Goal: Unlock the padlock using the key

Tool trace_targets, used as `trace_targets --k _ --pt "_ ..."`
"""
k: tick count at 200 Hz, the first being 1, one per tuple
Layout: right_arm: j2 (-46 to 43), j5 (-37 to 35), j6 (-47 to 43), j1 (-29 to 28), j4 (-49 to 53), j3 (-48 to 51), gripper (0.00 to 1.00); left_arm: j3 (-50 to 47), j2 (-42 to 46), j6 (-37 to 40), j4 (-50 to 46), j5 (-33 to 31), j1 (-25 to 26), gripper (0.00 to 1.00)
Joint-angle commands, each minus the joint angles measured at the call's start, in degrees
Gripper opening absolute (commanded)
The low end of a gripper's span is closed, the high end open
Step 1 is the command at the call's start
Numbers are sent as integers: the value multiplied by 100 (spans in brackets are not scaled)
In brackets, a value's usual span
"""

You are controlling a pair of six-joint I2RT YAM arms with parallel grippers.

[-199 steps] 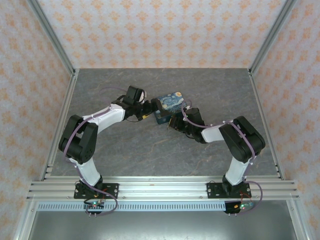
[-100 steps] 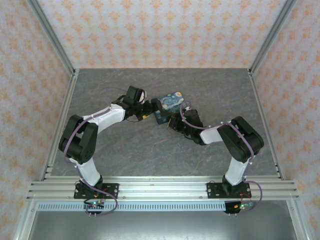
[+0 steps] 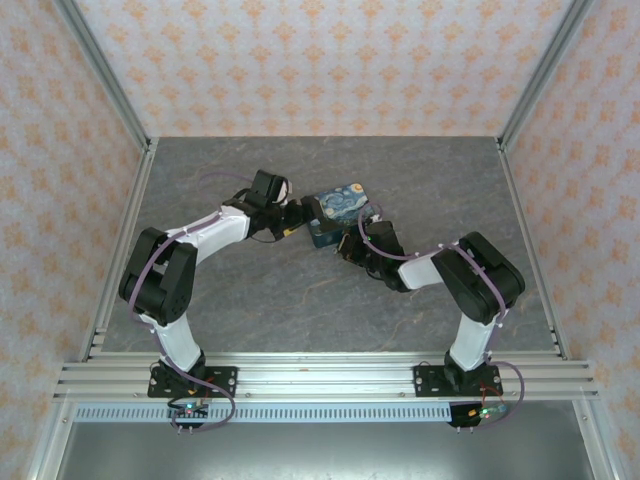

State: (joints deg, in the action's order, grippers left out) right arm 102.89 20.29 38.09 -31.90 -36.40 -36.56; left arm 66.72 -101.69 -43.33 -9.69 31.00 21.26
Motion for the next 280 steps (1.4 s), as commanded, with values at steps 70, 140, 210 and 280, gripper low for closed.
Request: trace_targets --k 70,140,210,280 --pt "-129 -215 228 49 -7 581 0 357 25 808 -1014 -950 15 91" --pt "-191 -91 500 217 -433 928 0 654 -175 1238 -1511 -1885 466 91" --pt "-226 -70 647 320 -521 1005 0 512 -343 1406 -1510 -2223 718 91" --pt "-237 44 946 487 -710 968 0 356 -386 1459 -1494 -2366 783 90"
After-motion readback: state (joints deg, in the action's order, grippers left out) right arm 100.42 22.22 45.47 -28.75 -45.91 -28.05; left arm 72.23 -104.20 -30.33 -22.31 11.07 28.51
